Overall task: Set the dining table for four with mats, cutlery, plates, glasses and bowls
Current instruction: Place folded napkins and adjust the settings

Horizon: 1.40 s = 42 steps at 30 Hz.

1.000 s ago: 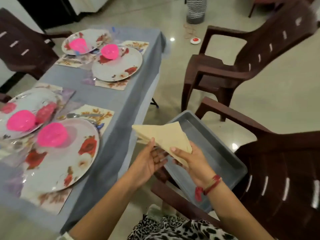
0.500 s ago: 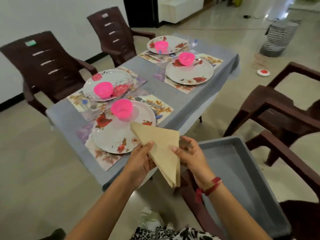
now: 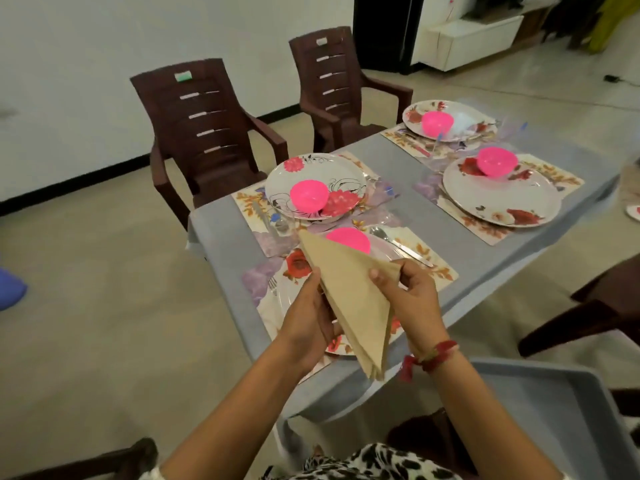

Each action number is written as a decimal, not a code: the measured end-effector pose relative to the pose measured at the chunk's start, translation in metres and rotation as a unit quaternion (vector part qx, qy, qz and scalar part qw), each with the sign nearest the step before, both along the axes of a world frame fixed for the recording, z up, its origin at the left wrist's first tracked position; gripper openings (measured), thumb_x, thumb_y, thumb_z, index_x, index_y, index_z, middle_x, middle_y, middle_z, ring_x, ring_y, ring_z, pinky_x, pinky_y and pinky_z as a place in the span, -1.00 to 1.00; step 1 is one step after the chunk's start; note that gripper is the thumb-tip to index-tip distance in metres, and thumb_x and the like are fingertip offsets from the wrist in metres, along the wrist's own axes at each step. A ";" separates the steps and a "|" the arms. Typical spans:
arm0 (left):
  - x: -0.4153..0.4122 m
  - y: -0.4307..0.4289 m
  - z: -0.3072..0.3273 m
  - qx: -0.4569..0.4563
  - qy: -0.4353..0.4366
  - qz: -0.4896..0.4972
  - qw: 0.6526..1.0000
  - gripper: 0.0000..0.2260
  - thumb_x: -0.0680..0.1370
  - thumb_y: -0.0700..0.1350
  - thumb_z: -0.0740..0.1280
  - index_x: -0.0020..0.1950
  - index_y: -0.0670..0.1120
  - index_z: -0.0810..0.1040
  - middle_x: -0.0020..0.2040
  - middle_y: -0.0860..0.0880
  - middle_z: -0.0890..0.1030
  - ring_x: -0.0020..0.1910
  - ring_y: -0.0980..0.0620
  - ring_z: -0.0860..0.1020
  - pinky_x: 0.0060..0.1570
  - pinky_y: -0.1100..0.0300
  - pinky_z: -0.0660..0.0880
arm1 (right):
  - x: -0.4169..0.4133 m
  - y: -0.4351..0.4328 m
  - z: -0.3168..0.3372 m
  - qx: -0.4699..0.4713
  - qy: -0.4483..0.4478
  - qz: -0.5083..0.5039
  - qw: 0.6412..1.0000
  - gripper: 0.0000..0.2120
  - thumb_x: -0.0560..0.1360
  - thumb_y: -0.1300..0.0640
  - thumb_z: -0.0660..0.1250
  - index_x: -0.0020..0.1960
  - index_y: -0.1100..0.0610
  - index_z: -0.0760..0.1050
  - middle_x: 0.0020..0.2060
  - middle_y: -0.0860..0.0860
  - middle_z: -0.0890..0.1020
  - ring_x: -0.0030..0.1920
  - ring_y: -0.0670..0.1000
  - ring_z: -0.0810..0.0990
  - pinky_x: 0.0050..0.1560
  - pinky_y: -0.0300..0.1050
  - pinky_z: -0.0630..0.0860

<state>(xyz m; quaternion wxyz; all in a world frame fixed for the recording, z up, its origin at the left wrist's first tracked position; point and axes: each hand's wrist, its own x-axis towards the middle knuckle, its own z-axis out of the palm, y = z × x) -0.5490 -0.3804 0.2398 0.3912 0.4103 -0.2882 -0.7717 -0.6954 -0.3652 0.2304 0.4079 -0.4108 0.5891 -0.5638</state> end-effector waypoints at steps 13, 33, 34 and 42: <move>0.015 -0.069 0.009 -0.017 0.057 0.079 0.995 -0.75 0.64 -0.07 0.11 0.08 -0.11 0.56 -0.01 -0.15 0.53 -0.10 -0.05 0.55 -0.20 0.10 0.61 | 0.023 -0.096 0.015 -0.015 -0.048 -0.001 0.999 -0.82 0.57 0.09 0.25 -0.05 0.11 0.61 -0.18 0.00 0.62 -0.14 -0.05 0.53 -0.16 -0.23 0.50; -0.196 -0.217 0.000 0.016 -0.029 0.233 0.972 -0.77 0.45 -0.28 0.39 0.09 -0.12 0.58 -0.07 -0.10 0.70 -0.16 -0.03 0.67 -0.20 0.12 0.62 | -0.177 -0.265 -0.005 0.089 -0.106 0.161 0.977 -0.53 0.30 -0.01 0.53 0.15 0.09 0.53 0.15 0.12 0.59 0.12 0.12 0.61 0.07 0.07 0.58; -0.202 -0.222 -0.003 0.018 -0.043 0.238 0.970 -0.82 0.48 -0.30 0.36 0.05 -0.12 0.59 -0.12 -0.08 0.70 -0.18 -0.02 0.67 -0.21 0.13 0.61 | -0.184 -0.267 -0.006 0.112 -0.122 0.156 0.974 -0.48 0.30 -0.01 0.52 0.19 0.12 0.50 0.14 0.13 0.61 0.11 0.14 0.61 0.06 0.07 0.58; -0.224 -0.238 -0.025 0.015 -0.128 0.234 0.964 -0.86 0.51 -0.32 0.30 0.02 -0.15 0.58 -0.17 -0.06 0.69 -0.20 0.00 0.66 -0.28 0.16 0.59 | -0.224 -0.261 -0.017 0.261 -0.130 0.185 0.939 -0.55 0.39 0.16 0.45 0.23 0.14 0.41 -0.01 0.22 0.65 -0.14 0.09 0.68 -0.26 -0.09 0.61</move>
